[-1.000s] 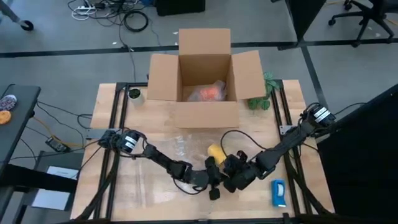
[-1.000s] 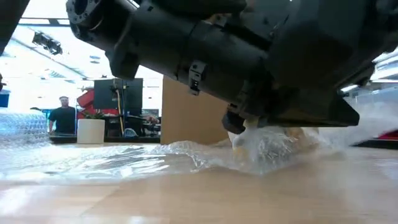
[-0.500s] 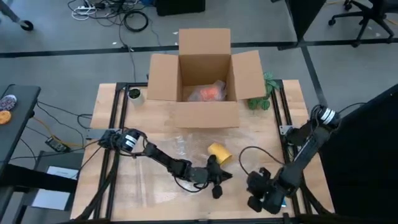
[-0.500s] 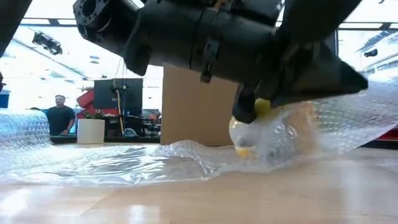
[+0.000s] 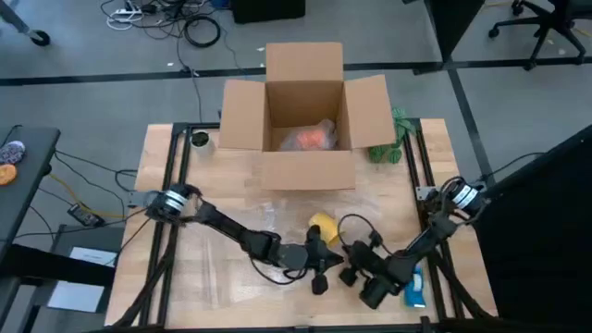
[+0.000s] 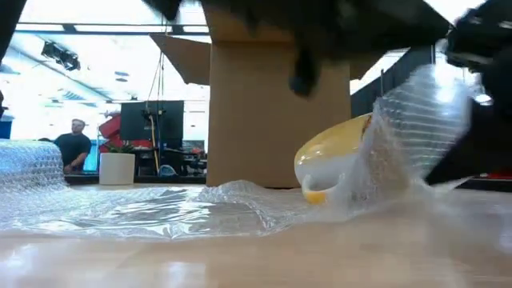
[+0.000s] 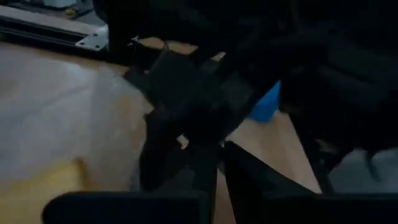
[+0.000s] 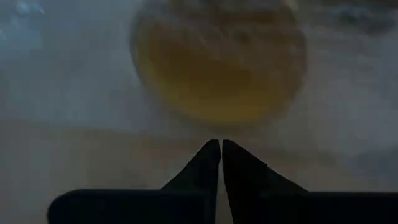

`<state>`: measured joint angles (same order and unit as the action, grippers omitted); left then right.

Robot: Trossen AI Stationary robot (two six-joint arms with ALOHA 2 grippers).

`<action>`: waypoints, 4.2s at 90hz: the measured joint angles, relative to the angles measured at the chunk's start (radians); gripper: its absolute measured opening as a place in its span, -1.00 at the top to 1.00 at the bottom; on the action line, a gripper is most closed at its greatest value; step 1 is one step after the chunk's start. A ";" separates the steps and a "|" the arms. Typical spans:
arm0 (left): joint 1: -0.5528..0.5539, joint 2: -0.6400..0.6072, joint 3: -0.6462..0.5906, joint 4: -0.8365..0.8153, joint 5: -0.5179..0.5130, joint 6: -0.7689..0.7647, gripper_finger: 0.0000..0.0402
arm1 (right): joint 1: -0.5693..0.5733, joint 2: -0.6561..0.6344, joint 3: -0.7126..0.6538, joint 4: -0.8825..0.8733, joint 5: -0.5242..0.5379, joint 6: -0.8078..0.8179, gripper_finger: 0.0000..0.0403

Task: Wrap mug
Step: Wrap the yellow mug with the bubble wrap

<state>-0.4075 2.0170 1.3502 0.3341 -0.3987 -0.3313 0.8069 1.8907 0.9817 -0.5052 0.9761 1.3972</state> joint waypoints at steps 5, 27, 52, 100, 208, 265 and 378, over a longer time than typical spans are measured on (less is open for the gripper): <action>0.001 -0.050 0.001 -0.151 -0.042 0.005 0.93 | -0.016 -0.007 0.000 0.047 0.020 -0.063 1.00; 0.072 -0.107 0.000 -0.513 -0.202 -0.044 0.93 | -0.094 0.005 0.000 0.161 0.033 -0.245 1.00; 0.150 -0.051 -0.013 -0.425 -0.053 0.066 0.93 | -0.158 0.005 0.000 0.244 0.030 -0.398 1.00; 0.159 -0.051 -0.011 -0.534 0.012 0.075 0.93 | -0.268 0.005 -0.029 0.291 0.035 -0.590 1.00; 0.281 -0.045 -0.397 0.499 0.111 0.101 0.93 | -0.223 -0.019 -0.029 0.294 -0.047 -0.579 1.00; 0.272 0.085 -0.394 0.719 0.192 -0.015 0.93 | -0.223 -0.026 -0.029 0.286 -0.132 -0.507 1.00; 0.277 0.084 -0.394 0.671 0.193 -0.014 0.93 | 0.030 -0.374 -0.008 -0.371 0.110 -0.124 1.00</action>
<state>-0.1307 2.1014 0.9558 1.0048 -0.2059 -0.3458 0.8366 1.5164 0.9733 -0.8764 1.0857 1.2732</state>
